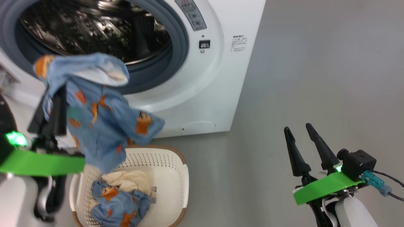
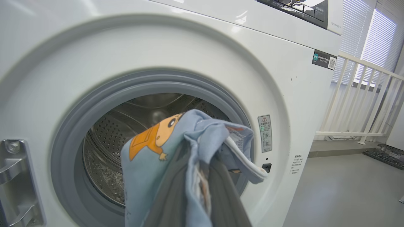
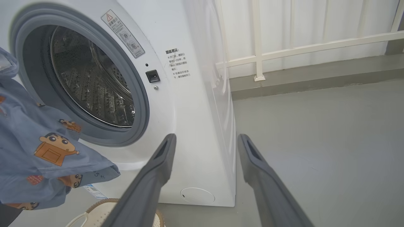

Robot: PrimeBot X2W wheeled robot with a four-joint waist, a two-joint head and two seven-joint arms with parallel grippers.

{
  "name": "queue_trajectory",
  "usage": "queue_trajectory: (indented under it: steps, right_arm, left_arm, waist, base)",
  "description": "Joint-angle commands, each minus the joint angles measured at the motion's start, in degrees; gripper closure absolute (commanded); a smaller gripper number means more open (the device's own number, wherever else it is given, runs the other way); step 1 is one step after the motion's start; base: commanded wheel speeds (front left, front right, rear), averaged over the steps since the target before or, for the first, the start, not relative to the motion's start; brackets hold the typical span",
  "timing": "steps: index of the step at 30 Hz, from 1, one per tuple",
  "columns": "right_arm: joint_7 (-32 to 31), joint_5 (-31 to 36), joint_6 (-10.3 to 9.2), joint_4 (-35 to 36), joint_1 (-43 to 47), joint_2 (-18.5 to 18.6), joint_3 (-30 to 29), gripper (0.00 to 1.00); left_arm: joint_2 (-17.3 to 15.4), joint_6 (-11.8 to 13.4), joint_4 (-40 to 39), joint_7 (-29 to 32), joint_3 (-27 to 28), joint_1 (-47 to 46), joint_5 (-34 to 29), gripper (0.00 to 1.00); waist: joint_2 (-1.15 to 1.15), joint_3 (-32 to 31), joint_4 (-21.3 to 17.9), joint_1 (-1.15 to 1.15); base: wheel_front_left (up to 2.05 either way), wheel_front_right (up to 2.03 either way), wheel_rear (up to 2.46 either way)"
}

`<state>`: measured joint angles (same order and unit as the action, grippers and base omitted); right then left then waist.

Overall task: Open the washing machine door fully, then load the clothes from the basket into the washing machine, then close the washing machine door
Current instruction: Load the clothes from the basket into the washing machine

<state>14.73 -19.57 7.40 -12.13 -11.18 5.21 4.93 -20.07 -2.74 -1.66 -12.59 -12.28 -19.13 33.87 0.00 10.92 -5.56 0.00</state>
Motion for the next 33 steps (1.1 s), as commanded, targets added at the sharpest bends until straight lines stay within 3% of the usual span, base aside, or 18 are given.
queue_trajectory:
  steps: [1, 10, 15, 33]
  right_arm:
    - [0.3, 0.7, 0.09, 1.7, -1.7, -0.6, 1.4, 0.00]
    - [0.3, 1.4, 0.09, 3.1, -3.1, -1.9, 1.3, 0.00]
    - [0.3, 1.4, 0.09, 4.3, -4.5, -2.3, 1.9, 0.00]
    - [0.3, -3.0, 0.09, 8.5, -6.3, -2.3, 4.4, 0.00]
  left_arm:
    - [-2.7, -0.8, 0.0, 0.2, 2.6, -4.8, -0.3, 1.00]
    - [-4.3, -3.0, 9.4, 0.6, 2.1, -15.5, 0.8, 1.00]
    - [-4.6, -4.2, 19.0, 0.7, -0.8, -23.9, 1.4, 1.00]
    - [-10.2, -4.7, 38.8, 0.6, -11.8, -47.5, 5.8, 1.00]
  waist:
    - [0.00, 3.2, -1.5, 0.00]
    - [0.00, 9.6, -3.5, 0.00]
    - [0.00, 14.5, -5.2, 0.00]
    - [0.00, 26.5, -11.8, 0.00]
  base:
    - [0.00, 0.00, 0.00]
    - [0.00, 0.00, 0.00]
    - [0.00, 0.00, 0.00]
    - [0.00, 0.00, 0.00]
